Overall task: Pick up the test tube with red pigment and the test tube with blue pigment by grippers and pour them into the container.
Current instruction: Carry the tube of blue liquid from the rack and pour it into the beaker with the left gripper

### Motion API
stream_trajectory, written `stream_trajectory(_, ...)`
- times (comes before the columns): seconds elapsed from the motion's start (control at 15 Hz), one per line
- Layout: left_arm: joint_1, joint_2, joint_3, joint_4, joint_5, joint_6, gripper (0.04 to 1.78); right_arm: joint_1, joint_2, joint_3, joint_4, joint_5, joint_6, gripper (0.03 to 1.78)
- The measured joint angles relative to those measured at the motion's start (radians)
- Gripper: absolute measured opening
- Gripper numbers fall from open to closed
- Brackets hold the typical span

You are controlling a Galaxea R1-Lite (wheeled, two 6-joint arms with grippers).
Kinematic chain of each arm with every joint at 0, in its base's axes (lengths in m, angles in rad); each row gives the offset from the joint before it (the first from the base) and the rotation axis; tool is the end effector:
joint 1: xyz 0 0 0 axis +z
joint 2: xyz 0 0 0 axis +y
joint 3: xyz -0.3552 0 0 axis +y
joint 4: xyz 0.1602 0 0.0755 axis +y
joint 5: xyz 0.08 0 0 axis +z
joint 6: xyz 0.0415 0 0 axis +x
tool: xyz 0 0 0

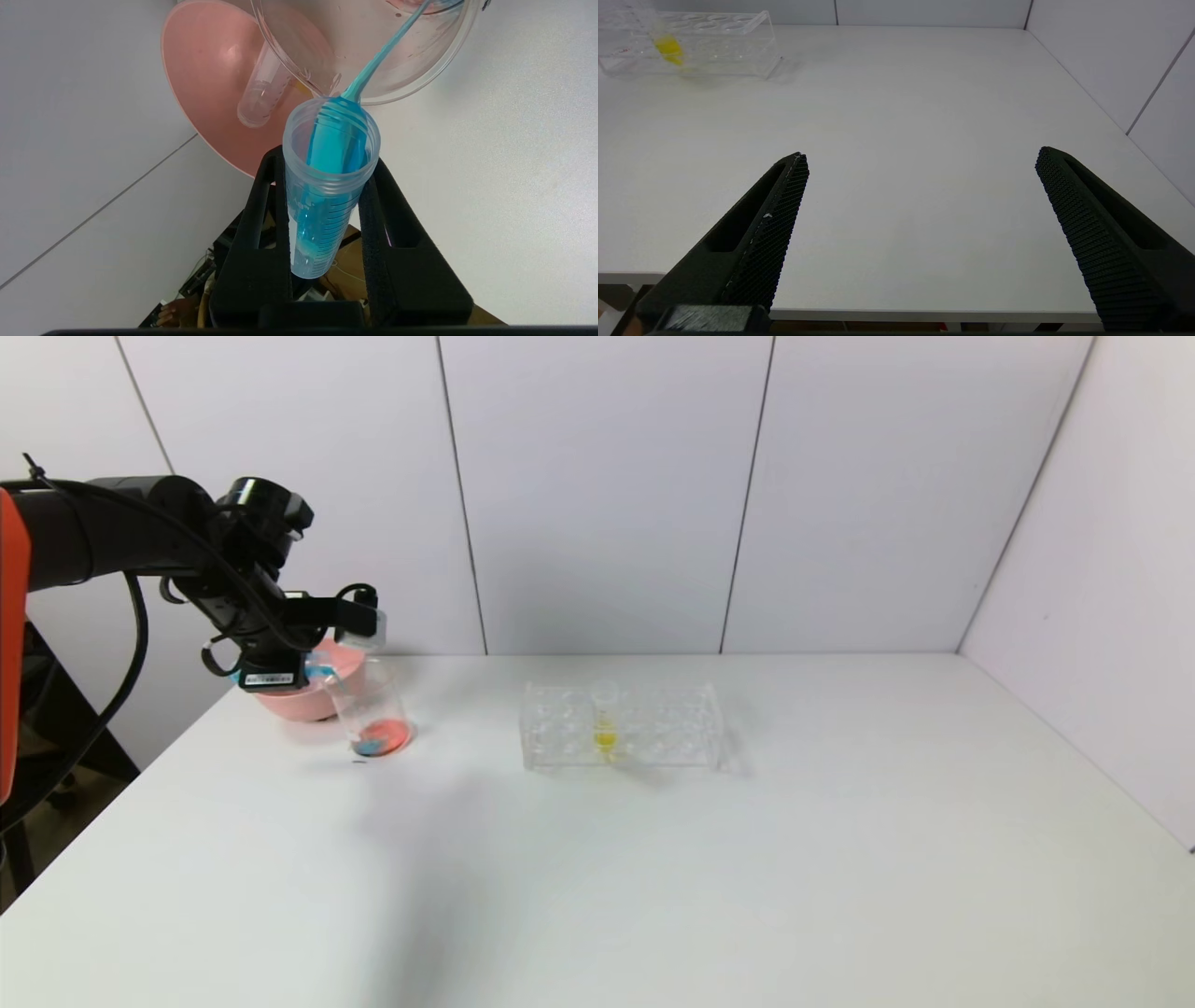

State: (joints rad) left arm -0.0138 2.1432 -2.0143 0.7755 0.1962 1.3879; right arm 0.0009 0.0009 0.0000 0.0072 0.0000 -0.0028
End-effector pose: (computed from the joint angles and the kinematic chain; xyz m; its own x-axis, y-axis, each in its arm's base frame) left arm 0.4357 0.0021 0.2580 0.6089 0.1866 -0.7710 0.7534 0.1680 0.6357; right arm -0.0734 -0.0001 0.0747 1.0000 0.0009 -0.0081 -0.0009 1.0000 -0.0028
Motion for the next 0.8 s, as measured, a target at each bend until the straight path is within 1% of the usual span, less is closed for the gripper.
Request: stream_trajectory(0.8, -0.011, 0.0, 0.0, -0.005, 0.024, -0.001, 0.44, 0.0, 0.0, 0.0, 0.0, 0.0, 0.0, 1.77)
